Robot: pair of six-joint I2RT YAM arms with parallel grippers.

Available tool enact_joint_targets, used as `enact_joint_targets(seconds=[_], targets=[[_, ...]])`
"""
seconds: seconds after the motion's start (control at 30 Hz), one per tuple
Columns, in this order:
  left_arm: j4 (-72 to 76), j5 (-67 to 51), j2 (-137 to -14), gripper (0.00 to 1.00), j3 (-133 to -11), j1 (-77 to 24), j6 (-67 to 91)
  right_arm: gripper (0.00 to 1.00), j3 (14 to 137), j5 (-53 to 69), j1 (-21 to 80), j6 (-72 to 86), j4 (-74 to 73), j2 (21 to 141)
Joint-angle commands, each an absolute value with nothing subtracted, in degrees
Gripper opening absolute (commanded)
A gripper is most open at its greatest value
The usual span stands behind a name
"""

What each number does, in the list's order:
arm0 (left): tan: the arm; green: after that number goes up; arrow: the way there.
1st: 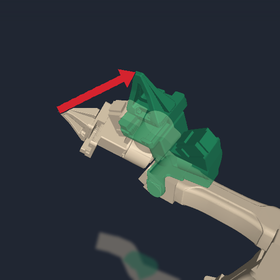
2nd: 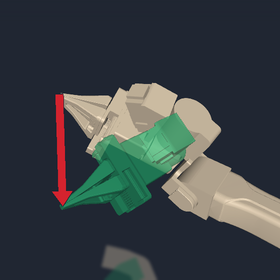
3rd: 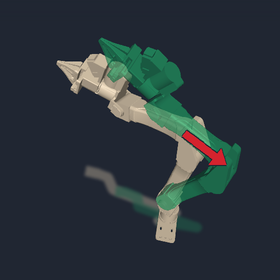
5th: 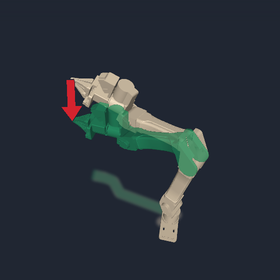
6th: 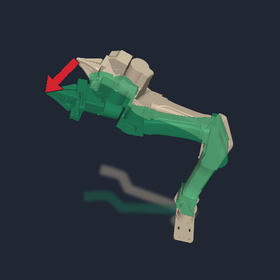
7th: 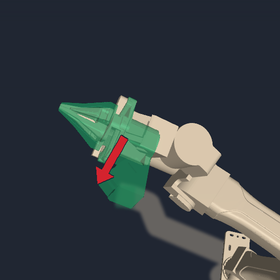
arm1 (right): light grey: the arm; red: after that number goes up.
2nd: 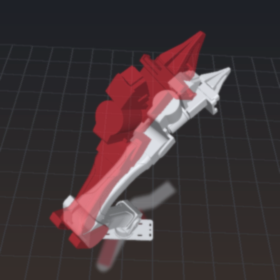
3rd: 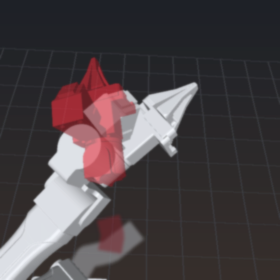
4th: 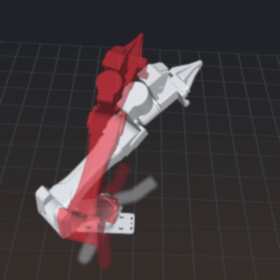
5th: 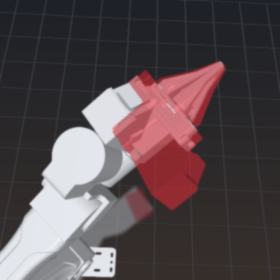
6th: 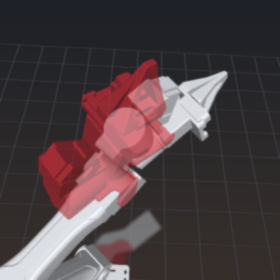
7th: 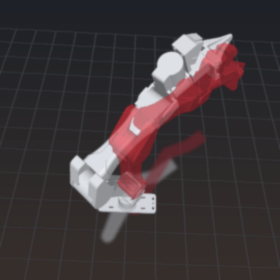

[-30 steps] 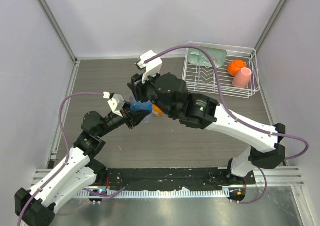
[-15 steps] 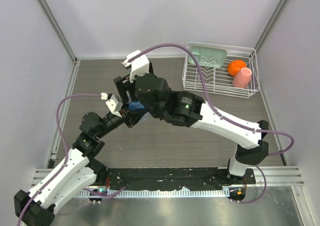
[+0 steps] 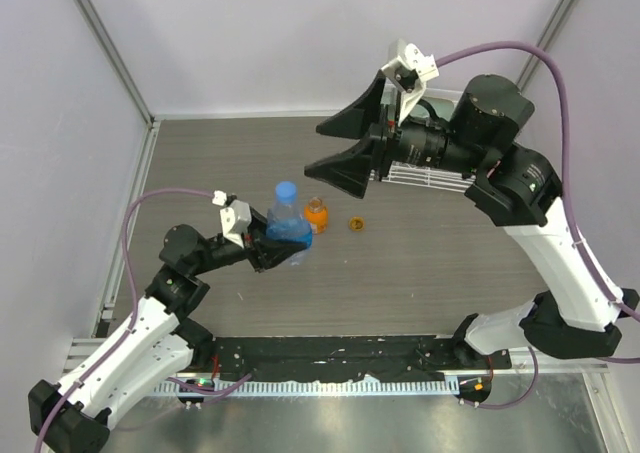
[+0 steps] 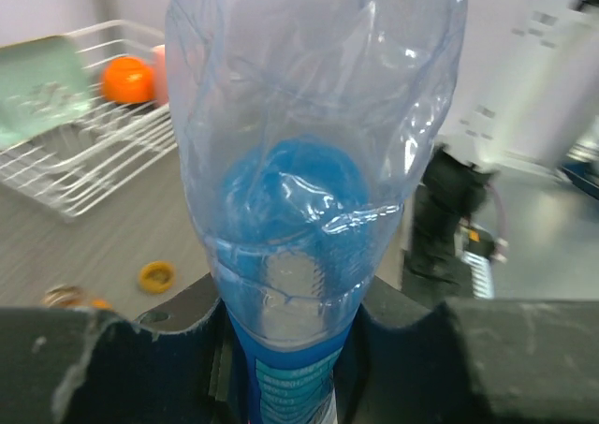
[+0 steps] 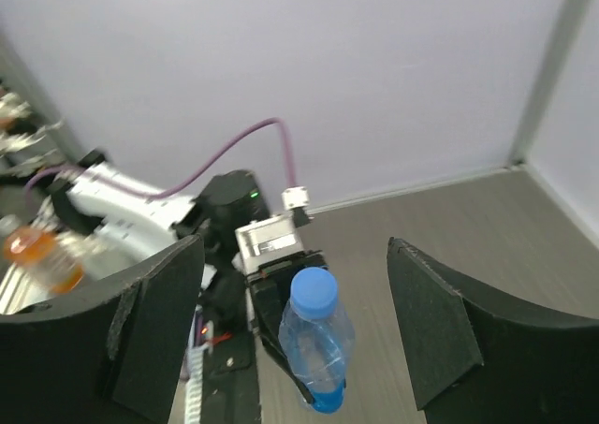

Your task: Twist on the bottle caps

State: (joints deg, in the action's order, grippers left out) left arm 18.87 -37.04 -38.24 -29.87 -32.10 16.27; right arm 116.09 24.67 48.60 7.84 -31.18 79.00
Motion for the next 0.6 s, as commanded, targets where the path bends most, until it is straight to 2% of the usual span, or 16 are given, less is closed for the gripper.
enact_joint_targets(seconds=[0.0, 0.17, 0.4, 0.57], targets=[[23.99, -56.58, -38.76, 0.15, -32.52, -31.82, 18.54, 0.82, 115.4, 51.63, 45.62, 7.91, -31.73, 84.02], [24.17, -62.48, -39.29, 0.16, -33.13, -31.82, 18.63, 0.8, 112.6, 60.29, 45.62, 8.52, -27.96, 83.94], [24.96, -60.56, -39.55, 0.14, -33.31, -31.9, 19.51, 0.73, 106.35, 64.6, 45.62, 11.16, -20.22, 82.18], [25.84, -58.63, -39.38, 0.13, -32.96, -31.82, 20.48, 0.72, 102.31, 65.74, 45.62, 14.14, -13.82, 81.04]])
